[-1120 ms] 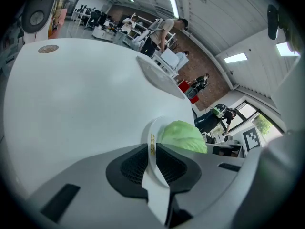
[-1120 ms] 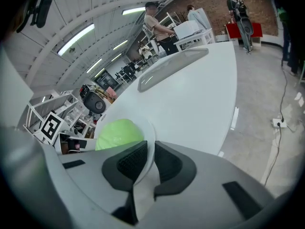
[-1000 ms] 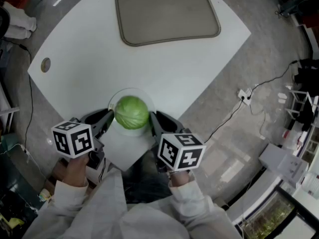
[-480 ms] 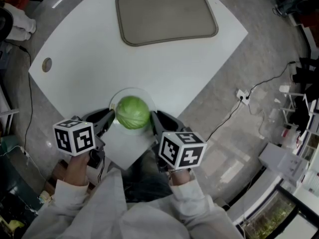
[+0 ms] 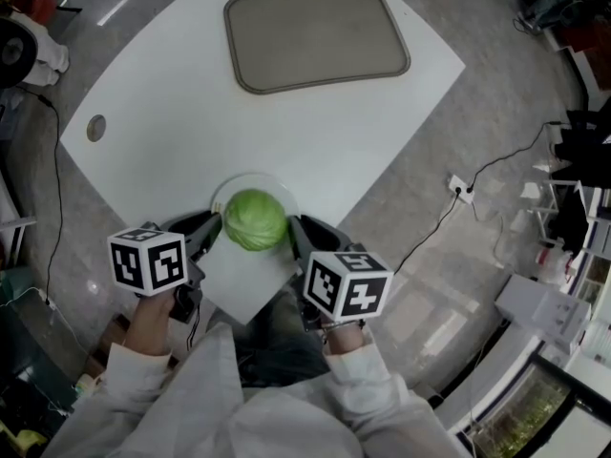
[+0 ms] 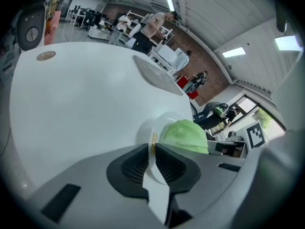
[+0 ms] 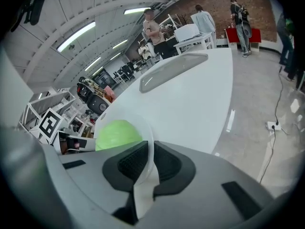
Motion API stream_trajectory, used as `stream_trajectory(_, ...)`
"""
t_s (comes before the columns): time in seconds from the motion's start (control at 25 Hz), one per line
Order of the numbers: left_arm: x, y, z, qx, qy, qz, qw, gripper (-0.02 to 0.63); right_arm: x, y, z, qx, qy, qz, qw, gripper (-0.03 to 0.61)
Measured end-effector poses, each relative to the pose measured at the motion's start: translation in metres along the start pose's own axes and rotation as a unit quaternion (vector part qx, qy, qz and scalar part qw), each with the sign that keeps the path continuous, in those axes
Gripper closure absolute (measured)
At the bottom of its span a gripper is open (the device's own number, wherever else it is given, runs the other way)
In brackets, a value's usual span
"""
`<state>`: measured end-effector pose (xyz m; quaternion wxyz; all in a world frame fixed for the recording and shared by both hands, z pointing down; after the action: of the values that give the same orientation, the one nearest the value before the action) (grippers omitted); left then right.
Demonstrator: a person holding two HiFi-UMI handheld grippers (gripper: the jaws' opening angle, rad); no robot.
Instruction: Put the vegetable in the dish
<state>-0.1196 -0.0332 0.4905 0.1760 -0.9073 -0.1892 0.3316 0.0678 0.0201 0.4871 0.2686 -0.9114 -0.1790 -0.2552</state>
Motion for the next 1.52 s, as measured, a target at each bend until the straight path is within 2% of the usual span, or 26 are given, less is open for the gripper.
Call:
stream_trajectory(0.32,0.001,-0.001,0.003,-0.018,0.001,-0.006,0.9998,0.563,-0.003,-0.004,0.003,-0.005,-0.013,-0.002,1.000,0.532)
stream_trajectory(0.6,-0.002,0.000,-0.005,-0.046,-0.006,0.020,0.9987,0.563,0.001,0.000,-0.003,-0.023,-0.022,-0.014,0.999,0.532)
stream_trajectory(0.96,-0.003,-0.004,-0.006,-0.059,-0.021,0.065,0.9959,0.565,0.002,0.008,-0.009,-0.042,-0.040,-0.009,0.998,0.531)
stream_trajectory(1.2,0.001,-0.004,-0.009,-0.060,-0.016,0.085,0.9944,0.566,0.005,0.017,-0.010,-0.056,-0.031,0.001,0.998,0.531)
stream_trajectory(1.52,0.011,0.002,-0.017,-0.062,0.011,0.099,0.9931,0.566,0.017,0.028,-0.009,-0.092,-0.008,0.003,0.996,0.532)
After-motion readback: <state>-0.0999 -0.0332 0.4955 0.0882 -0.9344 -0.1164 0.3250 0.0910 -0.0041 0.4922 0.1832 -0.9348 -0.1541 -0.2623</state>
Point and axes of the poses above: the fingertips, and each gripper's own axes: z backward along the fingers, x to its right, y out of its top, the point moved 5 cm from there along z, backward along the fingers, and after that the axes turned 8 degrees about -z, right-handed, at the moved point
